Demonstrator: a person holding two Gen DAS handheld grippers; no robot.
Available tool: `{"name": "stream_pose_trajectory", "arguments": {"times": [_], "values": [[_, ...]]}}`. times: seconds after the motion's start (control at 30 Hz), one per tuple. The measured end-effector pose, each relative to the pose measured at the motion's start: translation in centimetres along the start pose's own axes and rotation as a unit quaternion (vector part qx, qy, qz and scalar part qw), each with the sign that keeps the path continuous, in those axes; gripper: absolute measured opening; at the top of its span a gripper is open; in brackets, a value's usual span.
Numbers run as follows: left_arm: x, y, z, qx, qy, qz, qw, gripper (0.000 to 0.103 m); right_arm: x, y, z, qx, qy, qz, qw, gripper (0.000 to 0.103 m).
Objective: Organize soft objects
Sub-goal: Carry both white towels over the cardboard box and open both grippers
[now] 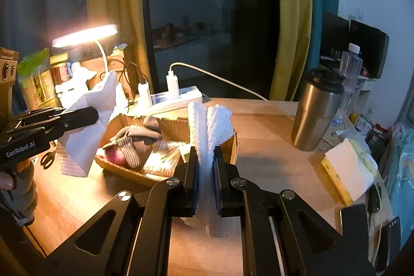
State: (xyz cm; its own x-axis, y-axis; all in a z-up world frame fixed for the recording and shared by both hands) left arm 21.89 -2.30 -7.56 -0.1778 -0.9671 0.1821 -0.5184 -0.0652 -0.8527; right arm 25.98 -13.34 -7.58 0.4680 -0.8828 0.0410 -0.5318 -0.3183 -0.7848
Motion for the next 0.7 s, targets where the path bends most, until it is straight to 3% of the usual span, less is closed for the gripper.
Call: {"name": "stream_pose_trajectory", "arguments": {"times": [0.27,0.7], "values": [[-0.4,-0.8,2.4,-0.003,-0.006,-0.005,1.0,0.014,0.6,-1.3,1.6,0.005,-0.008,0.006,1.0,0.011],[-1.5,0.8,7.8,-0.043,-0.013,-0.015,0.9989,0.014,2.0,-0.4,6.0,-0.023,-0.019,0.023,0.999,0.011]]}}
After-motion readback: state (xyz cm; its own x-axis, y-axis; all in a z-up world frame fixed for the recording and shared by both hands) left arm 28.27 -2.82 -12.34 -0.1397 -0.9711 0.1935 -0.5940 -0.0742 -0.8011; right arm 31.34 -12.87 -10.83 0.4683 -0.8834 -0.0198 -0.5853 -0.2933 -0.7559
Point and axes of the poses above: each gripper's, at about its wrist camera, not at the fingertips, and z roughly the way its jaws point, x to its right, y to its underside, the point moved 6 cm from there along z, roughly the way its jaws point
